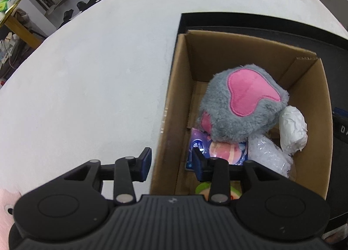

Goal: Organize soft objects
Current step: 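Move the right gripper to the black heart plush and grasp it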

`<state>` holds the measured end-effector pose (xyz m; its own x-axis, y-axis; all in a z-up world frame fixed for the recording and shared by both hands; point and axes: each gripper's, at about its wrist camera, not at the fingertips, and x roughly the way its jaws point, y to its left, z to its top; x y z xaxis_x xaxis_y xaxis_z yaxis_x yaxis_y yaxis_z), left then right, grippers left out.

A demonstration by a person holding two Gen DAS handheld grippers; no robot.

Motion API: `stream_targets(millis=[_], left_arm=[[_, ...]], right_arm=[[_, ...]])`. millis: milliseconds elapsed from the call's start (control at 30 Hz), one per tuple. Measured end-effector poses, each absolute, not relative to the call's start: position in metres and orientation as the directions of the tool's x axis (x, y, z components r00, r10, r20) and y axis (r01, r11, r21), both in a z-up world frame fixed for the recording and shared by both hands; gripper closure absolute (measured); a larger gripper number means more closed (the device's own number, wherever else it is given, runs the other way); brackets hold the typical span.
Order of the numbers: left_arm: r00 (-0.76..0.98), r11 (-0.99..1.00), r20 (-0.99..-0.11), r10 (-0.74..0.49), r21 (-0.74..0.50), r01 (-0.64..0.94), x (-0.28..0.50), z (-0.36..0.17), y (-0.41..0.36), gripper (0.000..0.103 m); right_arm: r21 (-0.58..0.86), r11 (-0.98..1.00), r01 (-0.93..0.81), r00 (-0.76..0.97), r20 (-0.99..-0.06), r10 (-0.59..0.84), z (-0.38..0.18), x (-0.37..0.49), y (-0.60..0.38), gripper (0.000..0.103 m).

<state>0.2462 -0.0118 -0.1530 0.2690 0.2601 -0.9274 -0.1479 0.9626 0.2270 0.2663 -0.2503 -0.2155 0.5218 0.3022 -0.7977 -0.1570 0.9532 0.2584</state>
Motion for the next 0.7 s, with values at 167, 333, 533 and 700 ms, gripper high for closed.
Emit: stream_targets(millis=[167, 333, 533, 700], left_arm=[[0.254, 0.961, -0.927, 0.274, 0.253, -0.114, 0.244, -0.157, -0.022, 0.058], [0.256, 0.960, -0.925, 0.280, 0.267, -0.085, 0.239, -0.156, -0.028, 0.054], [0.266, 0.963, -0.926, 0.268, 0.259, -0.066, 0.238, -0.155, -0.030, 0.054], [0.263, 0.965, -0.929, 0.261, 0.254, -0.062, 0.237, -0.154, -0.029, 0.053]], right_arm=[[0.241, 0.957, -0.163, 0.533, -0.794, 0.291, -0.218, 0.267, -0.250, 0.041], [0.160, 0.970, -0.183, 0.545, -0.805, 0.235, -0.217, 0.260, -0.244, 0.059], [0.137, 0.977, -0.165, 0.529, -0.824, 0.205, -0.213, 0.252, -0.241, 0.067], [0.151, 0.978, -0.143, 0.527, -0.825, 0.204, -0.205, 0.249, -0.245, 0.068]])
